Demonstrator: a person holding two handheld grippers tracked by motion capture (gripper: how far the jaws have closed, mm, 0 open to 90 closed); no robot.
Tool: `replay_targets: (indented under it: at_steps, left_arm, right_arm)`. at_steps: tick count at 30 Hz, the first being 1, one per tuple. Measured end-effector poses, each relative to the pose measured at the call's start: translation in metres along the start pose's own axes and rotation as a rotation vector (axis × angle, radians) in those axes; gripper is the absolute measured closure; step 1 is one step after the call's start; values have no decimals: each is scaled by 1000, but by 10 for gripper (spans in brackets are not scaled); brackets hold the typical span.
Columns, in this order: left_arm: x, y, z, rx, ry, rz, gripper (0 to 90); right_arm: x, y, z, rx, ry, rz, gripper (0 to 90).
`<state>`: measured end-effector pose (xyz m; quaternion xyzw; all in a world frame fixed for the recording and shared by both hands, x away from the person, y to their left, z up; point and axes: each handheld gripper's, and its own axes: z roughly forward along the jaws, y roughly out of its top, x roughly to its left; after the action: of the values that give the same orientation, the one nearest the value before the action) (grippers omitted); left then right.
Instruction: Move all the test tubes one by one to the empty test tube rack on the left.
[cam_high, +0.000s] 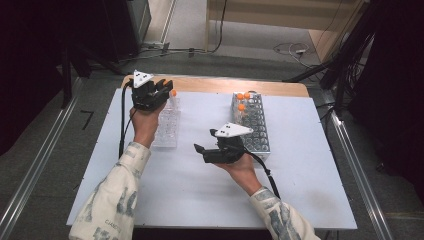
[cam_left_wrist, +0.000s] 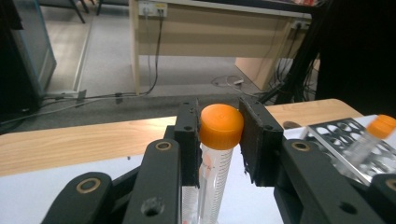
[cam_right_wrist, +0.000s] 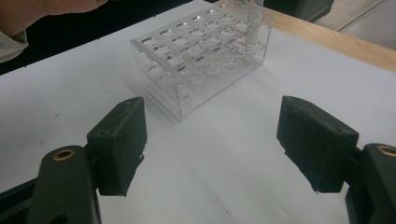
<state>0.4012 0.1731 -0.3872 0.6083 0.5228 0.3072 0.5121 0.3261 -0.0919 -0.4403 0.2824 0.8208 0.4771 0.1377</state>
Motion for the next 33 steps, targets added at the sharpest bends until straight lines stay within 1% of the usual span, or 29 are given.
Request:
replay_targets:
  at_steps: [4, 6, 10, 14, 17, 20, 27, 33]
  left_arm:
    - [2, -4, 6, 23, 13, -1, 703]
    - [3, -6, 8, 34, 12, 0, 703]
    - [3, -13, 14, 64, 11, 16, 703]
    - [0, -23, 19, 100, 17, 49, 703]
    - [-3, -28, 21, 108, 22, 67, 702]
    - [-7, -31, 22, 129, 38, 94, 702]
    - [-7, -39, 25, 147, 47, 101, 701]
    - [-7, -41, 26, 154, 51, 98, 697]
  right_arm:
    - [0, 0, -1, -3, 2, -2, 227]
    - [0, 0, -1, -5, 1, 0, 228]
    - [-1, 0, -2, -7, 0, 1, 229]
    - [-1, 0, -2, -8, -2, 0, 229]
    - [-1, 0, -2, -4, -6, 1, 229]
    - [-1, 0, -2, -7, -4, 0, 230]
    - [-1, -1, -1, -2, -4, -2, 230]
    - [-1, -1, -1, -3, -6, -1, 230]
